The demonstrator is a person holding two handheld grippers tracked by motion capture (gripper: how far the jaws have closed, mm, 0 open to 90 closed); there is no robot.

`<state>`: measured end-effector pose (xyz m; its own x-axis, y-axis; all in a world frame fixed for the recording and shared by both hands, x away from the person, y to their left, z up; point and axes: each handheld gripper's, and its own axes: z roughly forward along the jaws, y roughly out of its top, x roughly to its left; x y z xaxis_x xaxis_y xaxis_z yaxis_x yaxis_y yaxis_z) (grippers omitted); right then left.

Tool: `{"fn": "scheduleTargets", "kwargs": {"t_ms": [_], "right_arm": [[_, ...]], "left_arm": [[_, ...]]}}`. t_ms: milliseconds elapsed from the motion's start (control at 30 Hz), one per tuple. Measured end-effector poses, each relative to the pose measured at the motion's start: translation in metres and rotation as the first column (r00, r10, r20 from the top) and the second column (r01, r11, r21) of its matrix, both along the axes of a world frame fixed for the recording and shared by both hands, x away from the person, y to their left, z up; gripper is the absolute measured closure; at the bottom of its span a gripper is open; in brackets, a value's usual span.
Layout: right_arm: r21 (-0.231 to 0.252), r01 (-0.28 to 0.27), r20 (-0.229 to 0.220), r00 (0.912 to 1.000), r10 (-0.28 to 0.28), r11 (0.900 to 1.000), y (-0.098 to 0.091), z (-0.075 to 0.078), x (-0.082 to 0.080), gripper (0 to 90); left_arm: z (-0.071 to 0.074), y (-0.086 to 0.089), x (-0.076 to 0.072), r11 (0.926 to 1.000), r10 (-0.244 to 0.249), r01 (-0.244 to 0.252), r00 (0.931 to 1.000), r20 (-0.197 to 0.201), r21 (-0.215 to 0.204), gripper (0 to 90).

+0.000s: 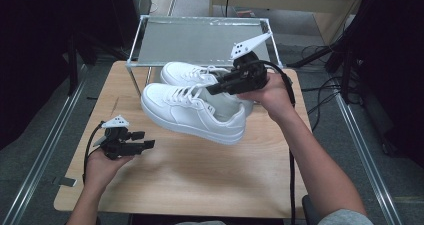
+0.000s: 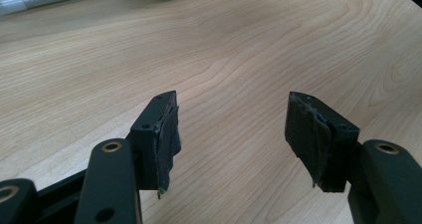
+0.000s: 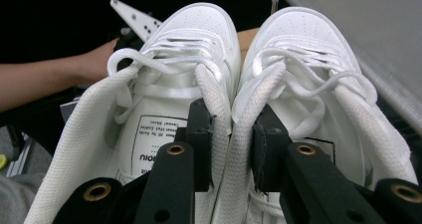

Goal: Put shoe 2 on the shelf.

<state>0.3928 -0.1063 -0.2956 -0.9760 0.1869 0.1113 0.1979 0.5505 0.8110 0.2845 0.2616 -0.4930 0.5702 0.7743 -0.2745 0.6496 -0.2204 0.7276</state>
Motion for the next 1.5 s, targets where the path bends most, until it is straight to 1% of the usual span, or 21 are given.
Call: {"fn": "scheduleTargets", "kwargs": {"t_ms": [33, 167, 300, 400, 467, 500, 600, 700, 767, 833, 867, 900, 967, 1033, 1067, 1167, 1267, 1333, 1400, 1433, 1500], "right_arm": [[0.0, 0.001, 0.009, 1.0, -0.001, 1.0, 0.002, 0.004, 0.0, 75.3], [0.005, 0.023, 0.017, 0.9996, -0.023, 0.9997, 0.008, 0.017, -0.001, 75.4], [0.028, 0.077, -0.011, 0.997, -0.077, 0.9966, 0.012, 0.027, 0.007, 75.5], [0.027, 0.118, -0.024, 0.9928, -0.117, 0.9926, 0.016, 0.034, 0.014, 75.5], [0.018, 0.161, -0.023, 0.9868, -0.16, 0.9868, 0.022, 0.04, 0.02, 75.5], [0.015, 0.173, -0.019, 0.9848, -0.172, 0.9849, 0.024, 0.042, 0.022, 75.5], [0.009, 0.223, -0.001, 0.9747, -0.223, 0.9747, 0.031, 0.048, 0.031, 75.5], [0.009, 0.274, 0.013, 0.9616, -0.274, 0.9617, 0.037, 0.051, 0.041, 75.5], [0.016, 0.326, 0.002, 0.9455, -0.326, 0.9454, 0.04, 0.051, 0.049, 75.5], [0.01, 0.372, -0.022, 0.9283, -0.371, 0.9284, 0.043, 0.051, 0.058, 75.5], [0.003, 0.385, -0.021, 0.9229, -0.385, 0.9231, 0.045, 0.051, 0.061, 75.5], [-0.012, 0.405, -0.018, 0.914, -0.405, 0.9142, 0.048, 0.051, 0.067, 75.5], [-0.027, 0.426, -0.017, 0.9045, -0.426, 0.9045, 0.052, 0.051, 0.072, 75.5], [-0.03, 0.462, -0.015, 0.8866, -0.462, 0.8865, 0.056, 0.051, 0.079, 75.5], [-0.027, 0.475, -0.011, 0.8797, -0.475, 0.8796, 0.057, 0.051, 0.081, 75.5], [-0.014, 0.521, -0.016, 0.8533, -0.521, 0.8535, 0.06, 0.051, 0.091, 75.4], [-0.01, 0.558, -0.012, 0.8297, -0.558, 0.8298, 0.066, 0.052, 0.099, 75.3], [-0.017, 0.584, 0.003, 0.812, -0.584, 0.8119, 0.071, 0.052, 0.106, 75.4], [-0.027, 0.613, 0.017, 0.7897, -0.613, 0.7893, 0.077, 0.052, 0.112, 75.4], [-0.029, 0.621, 0.021, 0.7841, -0.62, 0.7836, 0.079, 0.052, 0.114, 75.4], [-0.025, 0.649, 0.042, 0.7607, -0.648, 0.7604, 0.084, 0.051, 0.119, 75.3]], "left_arm": [[0.0, 0.0, 0.0, 1.0, 0.002, -0.002, 1.0, 0.0, -0.003, 38.6], [0.0, 0.001, 0.001, 1.0, -0.007, 0.007, 0.9999, -0.008, 0.001, 38.5], [0.0, -0.003, 0.0, 0.9998, -0.019, 0.019, 0.9998, 0.0, 0.009, 38.4], [0.0, -0.004, 0.0, 0.9998, -0.02, 0.02, 0.9998, 0.001, 0.009, 38.3], [-0.001, -0.004, 0.001, 0.9997, -0.021, 0.021, 0.9998, -0.004, 0.008, 38.3], [-0.001, -0.004, 0.001, 0.9997, -0.019, 0.019, 0.9998, -0.002, 0.012, 38.3], [-0.001, -0.004, 0.001, 0.9996, -0.02, 0.02, 0.9998, 0.0, 0.018, 38.3], [-0.001, -0.005, 0.001, 0.9993, -0.032, 0.032, 0.9995, 0.001, 0.02, 38.4], [-0.002, -0.006, 0.002, 0.9992, -0.036, 0.036, 0.9994, 0.0, 0.016, 38.3], [-0.002, -0.007, 0.002, 0.9991, -0.035, 0.035, 0.9994, 0.005, 0.023, 38.3], [-0.002, -0.008, 0.002, 0.9989, -0.042, 0.042, 0.9991, 0.0, 0.018, 38.3], [-0.002, -0.008, 0.002, 0.9989, -0.043, 0.043, 0.9991, 0.0, 0.019, 38.3], [-0.002, -0.009, 0.002, 0.9988, -0.043, 0.043, 0.999, 0.003, 0.023, 38.3], [-0.002, -0.01, 0.002, 0.9987, -0.047, 0.047, 0.9989, 0.002, 0.021, 38.3], [-0.002, -0.011, 0.002, 0.9986, -0.048, 0.048, 0.9988, 0.003, 0.021, 38.3], [-0.001, -0.015, 0.001, 0.9972, -0.071, 0.07, 0.9973, 0.018, 0.024, 38.3], [0.0, -0.019, 0.0, 0.9949, -0.093, 0.092, 0.9953, 0.026, 0.041, 38.3], [0.0, -0.021, 0.0, 0.9942, -0.099, 0.098, 0.9947, 0.025, 0.043, 38.3], [0.0, -0.021, 0.0, 0.9932, -0.106, 0.105, 0.9941, 0.02, 0.05, 38.3], [0.0, -0.021, 0.0, 0.9934, -0.105, 0.104, 0.9943, 0.021, 0.049, 38.3], [0.0, -0.02, 0.0, 0.9931, -0.109, 0.108, 0.994, 0.016, 0.046, 38.1]]}}
